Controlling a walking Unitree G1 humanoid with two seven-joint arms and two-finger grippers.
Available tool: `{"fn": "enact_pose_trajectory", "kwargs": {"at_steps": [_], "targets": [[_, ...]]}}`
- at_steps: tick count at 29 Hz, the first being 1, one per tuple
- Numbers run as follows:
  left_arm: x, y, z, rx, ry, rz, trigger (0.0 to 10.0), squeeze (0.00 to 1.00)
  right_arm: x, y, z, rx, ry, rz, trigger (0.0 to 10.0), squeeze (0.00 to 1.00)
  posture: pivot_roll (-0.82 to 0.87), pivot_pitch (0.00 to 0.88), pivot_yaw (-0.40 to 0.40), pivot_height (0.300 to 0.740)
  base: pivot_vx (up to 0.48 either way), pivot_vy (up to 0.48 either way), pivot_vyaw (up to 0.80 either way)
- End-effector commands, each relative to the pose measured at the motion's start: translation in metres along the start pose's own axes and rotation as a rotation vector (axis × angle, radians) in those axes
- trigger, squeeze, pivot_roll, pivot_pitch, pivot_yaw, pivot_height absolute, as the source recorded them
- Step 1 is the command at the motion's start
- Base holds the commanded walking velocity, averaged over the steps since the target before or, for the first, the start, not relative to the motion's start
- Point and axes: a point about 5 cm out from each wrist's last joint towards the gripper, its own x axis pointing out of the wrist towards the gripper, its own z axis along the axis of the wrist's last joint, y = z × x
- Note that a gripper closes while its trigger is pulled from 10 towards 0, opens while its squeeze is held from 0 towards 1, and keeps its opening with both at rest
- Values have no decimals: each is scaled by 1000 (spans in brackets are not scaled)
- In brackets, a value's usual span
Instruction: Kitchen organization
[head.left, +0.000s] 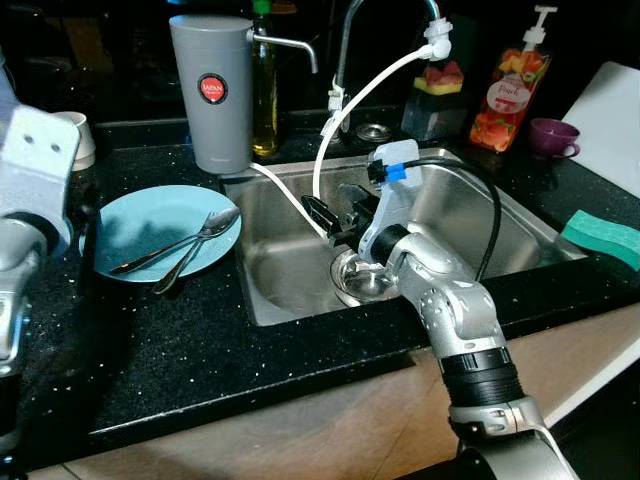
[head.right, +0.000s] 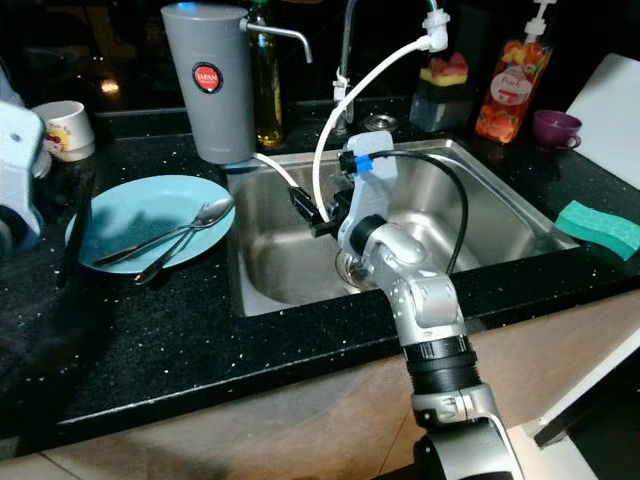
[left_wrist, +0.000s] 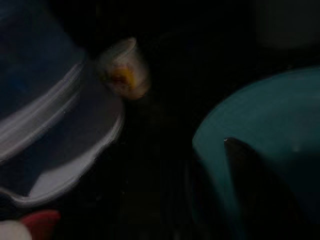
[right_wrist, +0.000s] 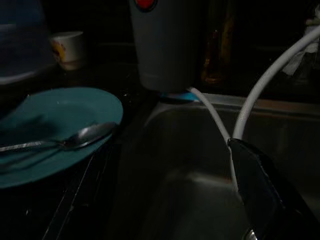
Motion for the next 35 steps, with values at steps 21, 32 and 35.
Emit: {"fn": "enact_pose_trajectory", "kwargs": {"at_steps": [21, 32, 35], "targets": [[16, -32, -39, -104, 213, -33, 10000, 0, -28, 63, -17, -151, -110, 347, 10000, 0, -3, 73, 12, 740, 0, 0, 0], [20, -38, -47, -103, 268, -116, 10000, 0, -29, 61, -17, -144, -117, 363, 10000, 0, -8, 74, 19, 740, 0, 0, 0], [20, -38, -45, -97, 259, -120, 10000, 0, -30, 62, -17, -143, -116, 368, 10000, 0, -9, 75, 19, 740, 0, 0, 0]]}}
